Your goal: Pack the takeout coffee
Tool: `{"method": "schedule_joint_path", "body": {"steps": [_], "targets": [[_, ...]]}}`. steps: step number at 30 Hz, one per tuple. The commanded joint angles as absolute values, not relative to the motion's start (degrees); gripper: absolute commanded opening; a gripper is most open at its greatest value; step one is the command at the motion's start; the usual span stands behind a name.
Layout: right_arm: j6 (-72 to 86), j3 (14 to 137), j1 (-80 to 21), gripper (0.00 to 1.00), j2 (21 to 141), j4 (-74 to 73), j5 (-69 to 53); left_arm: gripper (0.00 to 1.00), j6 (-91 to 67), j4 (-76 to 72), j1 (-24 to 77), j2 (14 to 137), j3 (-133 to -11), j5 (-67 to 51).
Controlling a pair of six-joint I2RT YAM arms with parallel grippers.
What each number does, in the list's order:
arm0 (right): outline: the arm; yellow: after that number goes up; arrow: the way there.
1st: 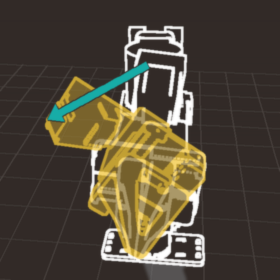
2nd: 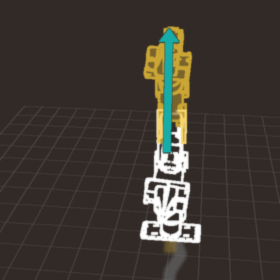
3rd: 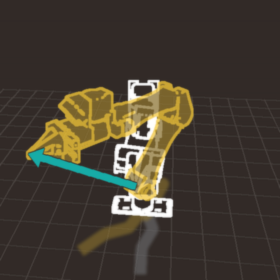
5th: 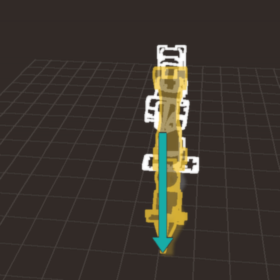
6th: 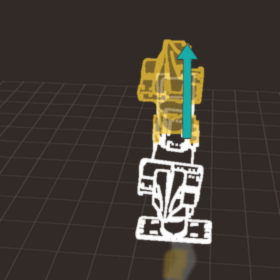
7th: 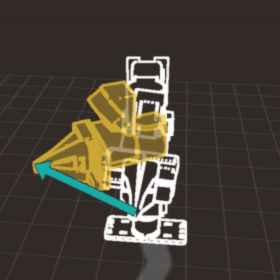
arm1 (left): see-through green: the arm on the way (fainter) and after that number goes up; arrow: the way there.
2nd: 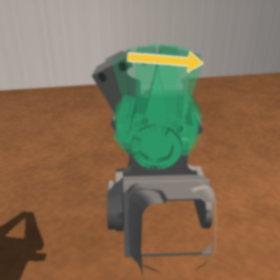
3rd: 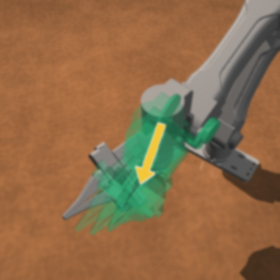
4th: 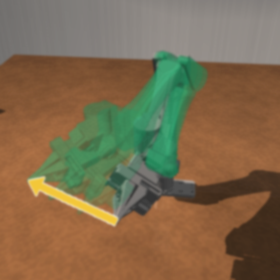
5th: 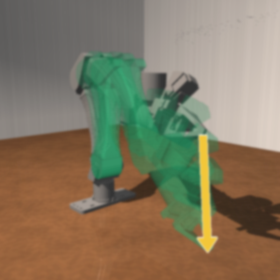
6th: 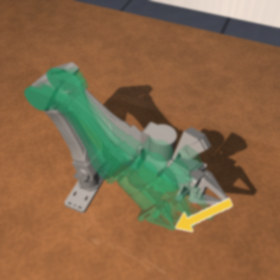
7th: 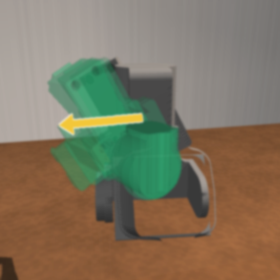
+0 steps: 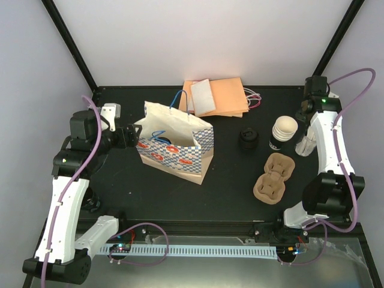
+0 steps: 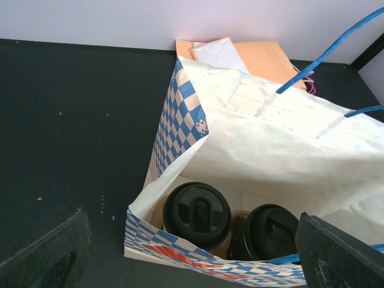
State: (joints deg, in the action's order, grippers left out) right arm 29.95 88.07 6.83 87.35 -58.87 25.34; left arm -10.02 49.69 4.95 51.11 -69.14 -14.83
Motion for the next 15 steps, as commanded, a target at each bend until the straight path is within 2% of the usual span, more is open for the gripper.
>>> {"method": "schedule_joint_path", "body": {"steps": [1, 10, 15], "targets": [[29.17, 89.94, 7.09, 0.01, 84.47, -59.48, 27.08, 0.96, -10.24, 48.83, 4.83, 51.01, -70.4, -15.5], [27.85, 93.7, 6.52, 0.01, 79.8, -62.54, 25.41, 0.96, -10.58, 48.48, 4.83, 50.07, -70.09, -16.84], [28.13, 97.81, 5.99, 0.01, 76.96, -65.35, 18.35, 0.96, -11.54, 47.41, 4.82, 48.81, -69.41, -19.36]]}}
